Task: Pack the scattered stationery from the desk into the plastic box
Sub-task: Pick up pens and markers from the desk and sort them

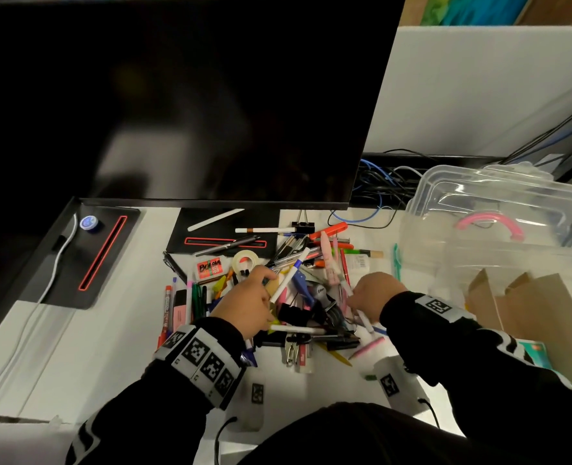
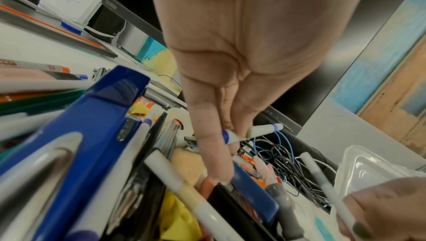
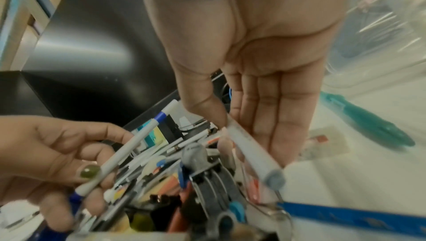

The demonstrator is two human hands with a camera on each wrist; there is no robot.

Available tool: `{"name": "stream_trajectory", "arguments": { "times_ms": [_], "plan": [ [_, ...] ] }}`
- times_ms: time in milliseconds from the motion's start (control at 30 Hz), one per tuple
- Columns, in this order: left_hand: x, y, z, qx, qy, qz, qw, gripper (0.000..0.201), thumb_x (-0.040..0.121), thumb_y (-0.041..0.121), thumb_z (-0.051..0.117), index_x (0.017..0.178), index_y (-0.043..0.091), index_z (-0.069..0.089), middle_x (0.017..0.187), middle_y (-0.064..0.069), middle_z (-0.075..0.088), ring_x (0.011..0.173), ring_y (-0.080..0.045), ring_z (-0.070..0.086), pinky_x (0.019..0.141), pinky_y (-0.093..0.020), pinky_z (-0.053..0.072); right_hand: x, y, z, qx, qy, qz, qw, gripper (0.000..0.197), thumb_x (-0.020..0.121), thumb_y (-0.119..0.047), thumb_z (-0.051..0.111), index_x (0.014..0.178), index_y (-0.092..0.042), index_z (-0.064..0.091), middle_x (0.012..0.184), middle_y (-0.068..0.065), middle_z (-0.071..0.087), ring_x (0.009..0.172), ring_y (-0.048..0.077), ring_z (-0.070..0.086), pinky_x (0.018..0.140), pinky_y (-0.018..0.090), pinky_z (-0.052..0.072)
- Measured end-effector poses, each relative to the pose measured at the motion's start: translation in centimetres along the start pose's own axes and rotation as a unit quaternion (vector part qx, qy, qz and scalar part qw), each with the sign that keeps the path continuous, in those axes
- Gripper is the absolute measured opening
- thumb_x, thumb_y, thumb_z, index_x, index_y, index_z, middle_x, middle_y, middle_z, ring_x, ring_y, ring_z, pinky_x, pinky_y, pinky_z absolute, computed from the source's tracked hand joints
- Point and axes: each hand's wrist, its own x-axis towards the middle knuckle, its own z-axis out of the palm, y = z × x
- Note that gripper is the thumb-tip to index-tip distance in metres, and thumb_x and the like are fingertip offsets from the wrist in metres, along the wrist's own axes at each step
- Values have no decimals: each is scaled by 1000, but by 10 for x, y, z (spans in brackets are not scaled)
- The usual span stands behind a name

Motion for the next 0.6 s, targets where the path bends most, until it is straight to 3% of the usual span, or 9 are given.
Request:
{"name": "stream_trajectory", "arguments": {
  "times_ms": [67,100,167,300,333,467,600],
  "plan": [
    [-1,4,1,-24,-8,3,1000,44,88,-8,45,119,23,44,93,-8,55,83,-21,67,73,-41,59,-5,-1,-6,137,20,-2,990,15,84,-23,60,87,-9,59,80,8,63,76,25,63,72,30,55],
    [-2,6,2,-43,-9,1,999,41,90,-7,43,117,23,46,96,-8,53,86,-22,67,73,-42,59,-8,-4,-9,212,24,-3,977,16,81,-17,63,94,-10,58,87,11,67,78,29,67,77,36,57],
    [-3,11,3,-79,-8,-3,997,35,91,-6,42,112,21,49,102,-9,52,89,-23,67,72,-43,59,-13,-10,-12,314,1,-22,949,30,77,-7,67,103,-15,54,93,17,69,81,35,69,76,45,58],
    [-3,20,6,-94,-13,14,995,27,93,-3,45,107,20,52,101,-6,54,87,-16,68,69,-37,60,-21,-25,-13,387,-31,-57,920,29,83,2,61,105,-15,52,86,7,62,64,20,63,56,28,57],
    [-3,22,7,-99,-22,15,995,27,93,-2,45,107,20,52,100,-5,53,88,-16,68,69,-38,60,-23,-28,-13,401,-34,-61,914,26,84,2,60,104,-13,53,85,7,61,63,19,62,56,28,57],
    [-3,26,11,-71,-47,34,996,26,91,-1,47,109,18,51,98,-8,52,89,-18,66,67,-40,60,-29,-39,-13,482,-77,-66,870,11,89,0,56,88,-11,53,76,11,64,63,22,66,59,34,60],
    [-2,27,14,-24,-45,66,996,23,88,3,55,104,18,48,89,-4,55,85,-19,62,63,-37,60,-25,-46,-7,453,-45,-78,887,8,91,-9,56,83,-10,55,79,11,64,76,30,67,75,47,58]
  ]
}}
